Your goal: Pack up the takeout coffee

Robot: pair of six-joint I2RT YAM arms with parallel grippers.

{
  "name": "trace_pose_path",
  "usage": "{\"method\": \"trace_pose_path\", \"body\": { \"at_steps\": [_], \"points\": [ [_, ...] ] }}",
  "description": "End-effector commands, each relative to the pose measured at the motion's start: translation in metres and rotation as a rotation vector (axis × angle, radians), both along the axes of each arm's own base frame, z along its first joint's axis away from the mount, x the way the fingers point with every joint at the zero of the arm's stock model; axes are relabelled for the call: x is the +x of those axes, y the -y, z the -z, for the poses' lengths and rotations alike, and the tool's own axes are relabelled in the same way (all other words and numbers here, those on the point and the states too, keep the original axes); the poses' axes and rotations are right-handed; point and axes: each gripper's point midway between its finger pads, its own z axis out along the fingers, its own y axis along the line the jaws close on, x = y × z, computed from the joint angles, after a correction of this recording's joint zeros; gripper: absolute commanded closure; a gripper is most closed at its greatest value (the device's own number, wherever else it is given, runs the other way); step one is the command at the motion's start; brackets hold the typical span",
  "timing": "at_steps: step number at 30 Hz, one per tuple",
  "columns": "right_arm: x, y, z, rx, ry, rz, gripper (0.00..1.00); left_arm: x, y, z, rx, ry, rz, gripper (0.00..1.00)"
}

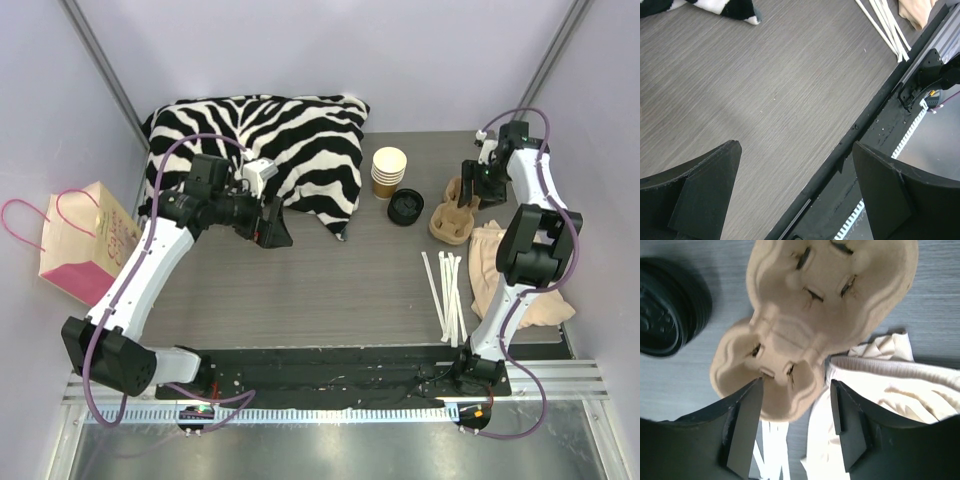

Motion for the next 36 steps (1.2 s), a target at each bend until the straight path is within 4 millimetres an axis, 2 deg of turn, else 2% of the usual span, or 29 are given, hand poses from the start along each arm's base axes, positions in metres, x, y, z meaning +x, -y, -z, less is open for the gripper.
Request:
{"method": "trace_pose_path", "body": {
  "at_steps": [1,3,4,5,6,7,8,9,11,14,15,18,22,36],
  "points": [
    [-0.013,-0.01,-0.062,-0.046,0.09,-0.168,0.36,0.01,0.005,-0.024,-0.027,0.106,0.006,0.01],
    [-0.026,-0.023,-0.057,-0.052,0.056,-0.215,0.38,0.008,0.005,-0.023,-0.035,0.093,-0.011,0.0],
    [-0.029,-0.037,-0.06,-0.068,0.063,-0.257,0.4,0.009,0.005,-0.024,-0.037,0.1,-0.013,0.0],
    [-0.028,-0.043,-0.059,-0.109,0.067,-0.274,0.41,0.008,0.004,-0.023,-0.037,0.098,-0.018,0.01],
    [-0.034,-0.05,-0.05,-0.123,0.044,-0.292,0.42,0.008,0.004,-0.023,-0.037,0.101,-0.019,0.0],
    [-0.036,-0.067,-0.047,-0.143,0.046,-0.332,0.44,0.008,0.004,-0.023,-0.039,0.103,-0.022,0.0],
    [-0.033,-0.069,-0.05,-0.179,0.069,-0.327,0.45,0.008,0.003,-0.022,-0.039,0.099,-0.027,0.01],
    [-0.036,-0.069,-0.043,-0.187,0.052,-0.323,0.46,0.007,0.003,-0.023,-0.04,0.105,-0.028,0.0],
    [-0.036,-0.092,-0.036,-0.196,0.048,-0.367,0.47,0.007,0.002,-0.024,-0.041,0.112,-0.031,0.0],
    [-0.034,-0.1,-0.028,-0.227,0.036,-0.382,0.49,0.006,0.001,-0.025,-0.04,0.118,-0.033,0.0],
    [-0.033,-0.097,-0.025,-0.26,0.028,-0.372,0.51,0.006,0.001,-0.026,-0.041,0.118,-0.034,0.0],
    [-0.032,-0.103,-0.02,-0.265,0.024,-0.382,0.52,0.006,0.002,-0.027,-0.045,0.123,-0.033,0.0],
    [-0.029,-0.098,-0.016,-0.324,0.019,-0.366,0.55,0.005,0.002,-0.027,-0.046,0.124,-0.034,0.0],
    [-0.027,-0.101,0.007,-0.304,-0.028,-0.358,0.62,0.006,0.002,-0.027,-0.046,0.122,-0.039,0.0]
  ]
}}
